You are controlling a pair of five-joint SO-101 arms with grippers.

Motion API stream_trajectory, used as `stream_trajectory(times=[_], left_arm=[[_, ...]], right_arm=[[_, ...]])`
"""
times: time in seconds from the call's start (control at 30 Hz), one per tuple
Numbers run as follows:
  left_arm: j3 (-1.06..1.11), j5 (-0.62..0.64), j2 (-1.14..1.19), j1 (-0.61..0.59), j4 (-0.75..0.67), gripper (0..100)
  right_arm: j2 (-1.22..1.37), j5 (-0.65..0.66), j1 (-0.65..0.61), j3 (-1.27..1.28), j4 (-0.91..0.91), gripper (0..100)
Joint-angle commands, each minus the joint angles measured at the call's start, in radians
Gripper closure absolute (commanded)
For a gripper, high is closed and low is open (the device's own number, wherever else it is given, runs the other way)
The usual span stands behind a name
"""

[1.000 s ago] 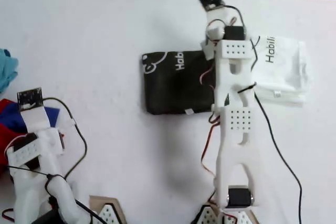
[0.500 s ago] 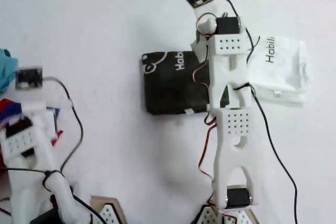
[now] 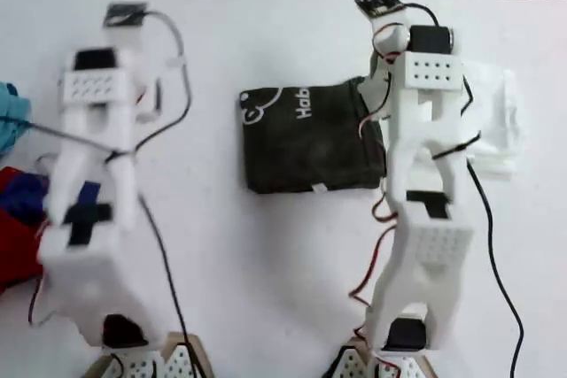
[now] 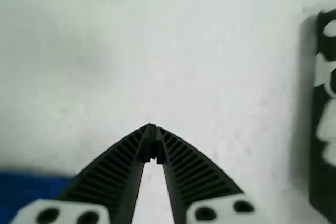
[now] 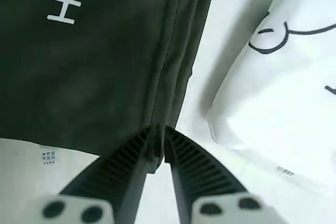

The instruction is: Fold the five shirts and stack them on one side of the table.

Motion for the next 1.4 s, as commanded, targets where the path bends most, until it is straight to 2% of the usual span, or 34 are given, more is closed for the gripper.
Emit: stream_trajectory(times=[0.0, 0.17, 0.3, 0.47, 0.57, 0.73, 1.03, 1.37], left_arm=[[-0.384, 0.041, 0.180, 0.098, 0.068, 97], [-0.756, 0.130, 0.428, 0.210, 0.176, 97], [-0.966, 0.288, 0.597, 0.247, 0.204, 97], [-1.133, 0.379, 0.726, 0.324, 0.239, 97], [-1.190, 0.430, 0.763, 0.365, 0.245, 97], [-1.188, 0.430, 0.822, 0.388, 0.239, 97], [-1.193, 0.431, 0.933, 0.265, 0.222, 97], [-1.194, 0.428, 0.931, 0.233, 0.218, 97]], right_arm=[[-0.239, -0.006, 0.002, 0.311, -0.171, 97.6], [-0.504, -0.009, -0.015, 0.858, -0.553, 97.8], [-0.634, -0.080, -0.018, 1.057, -0.736, 97.8], [-0.622, -0.180, -0.027, 1.094, -0.759, 97.8], [-0.596, -0.186, -0.038, 1.096, -0.759, 97.8], [-0.568, -0.186, -0.050, 1.097, -0.753, 97.8], [-0.565, -0.176, -0.048, 1.178, -0.754, 97.8], [-0.564, -0.175, -0.045, 1.218, -0.837, 97.8]])
